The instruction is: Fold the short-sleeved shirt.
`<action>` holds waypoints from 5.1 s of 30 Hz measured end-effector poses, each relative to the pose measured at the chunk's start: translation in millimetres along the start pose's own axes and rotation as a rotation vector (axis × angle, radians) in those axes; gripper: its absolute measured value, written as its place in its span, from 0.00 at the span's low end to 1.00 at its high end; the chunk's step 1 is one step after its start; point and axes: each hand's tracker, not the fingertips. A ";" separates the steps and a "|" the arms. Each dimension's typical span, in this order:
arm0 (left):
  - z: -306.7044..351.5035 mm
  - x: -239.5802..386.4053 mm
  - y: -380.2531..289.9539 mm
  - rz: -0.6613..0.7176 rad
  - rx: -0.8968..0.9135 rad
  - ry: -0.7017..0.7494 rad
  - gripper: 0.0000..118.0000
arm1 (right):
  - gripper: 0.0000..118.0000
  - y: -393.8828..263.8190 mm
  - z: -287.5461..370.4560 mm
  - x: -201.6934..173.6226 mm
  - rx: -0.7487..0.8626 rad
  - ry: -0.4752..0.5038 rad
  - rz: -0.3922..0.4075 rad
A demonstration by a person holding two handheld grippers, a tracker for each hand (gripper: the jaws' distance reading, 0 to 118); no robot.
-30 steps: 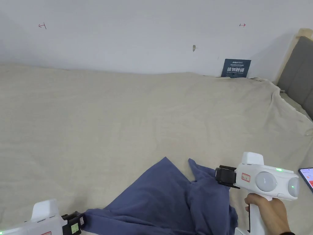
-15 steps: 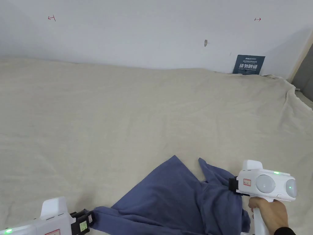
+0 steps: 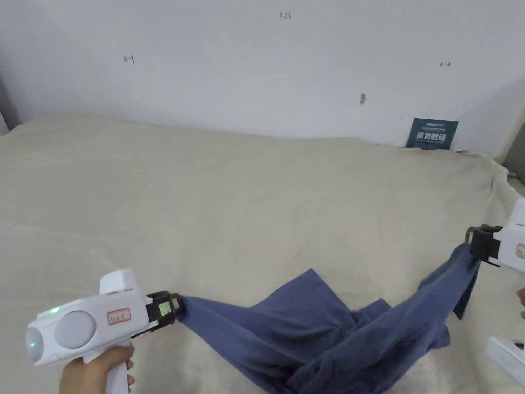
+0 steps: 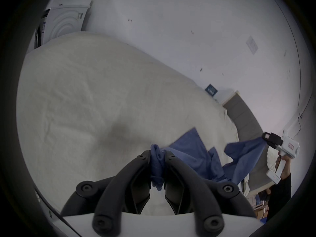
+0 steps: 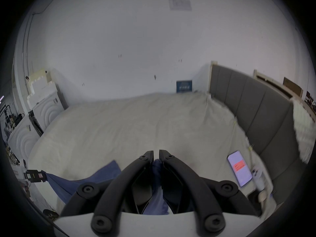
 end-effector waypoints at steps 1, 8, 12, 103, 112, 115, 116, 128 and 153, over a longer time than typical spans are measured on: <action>6.5 1.8 15.5 0.000 0.023 0.001 0.10 | 0.05 11.6 7.8 1.4 0.017 -0.004 0.005; 21.2 34.3 120.7 -0.084 0.187 0.047 0.10 | 0.05 83.6 28.8 4.9 0.161 -0.018 0.019; 40.4 67.2 183.3 -0.107 0.290 0.072 0.10 | 0.05 124.9 26.1 -1.4 0.247 -0.039 0.024; 15.3 -108.3 -83.9 -0.141 -0.206 0.516 0.40 | 0.17 -304.6 34.9 36.1 -0.395 -0.216 -0.184; 81.3 -38.4 -26.6 -0.163 0.100 0.349 0.91 | 0.84 -178.2 100.7 8.6 -0.045 -0.144 -0.104; 101.6 -3.6 -7.1 -0.243 0.226 0.291 0.90 | 0.84 -133.9 123.7 -13.4 0.111 -0.103 -0.041; 109.7 8.1 -3.4 -0.261 0.271 0.279 0.90 | 0.84 -122.4 130.4 -21.1 0.153 -0.095 -0.033; 156.1 57.3 -11.8 -0.367 0.517 0.222 0.54 | 0.76 -90.4 172.5 -69.4 0.364 -0.104 0.096; 140.5 41.1 -25.5 -0.395 0.392 0.137 0.00 | 0.00 -95.7 168.0 -65.9 0.346 -0.069 0.113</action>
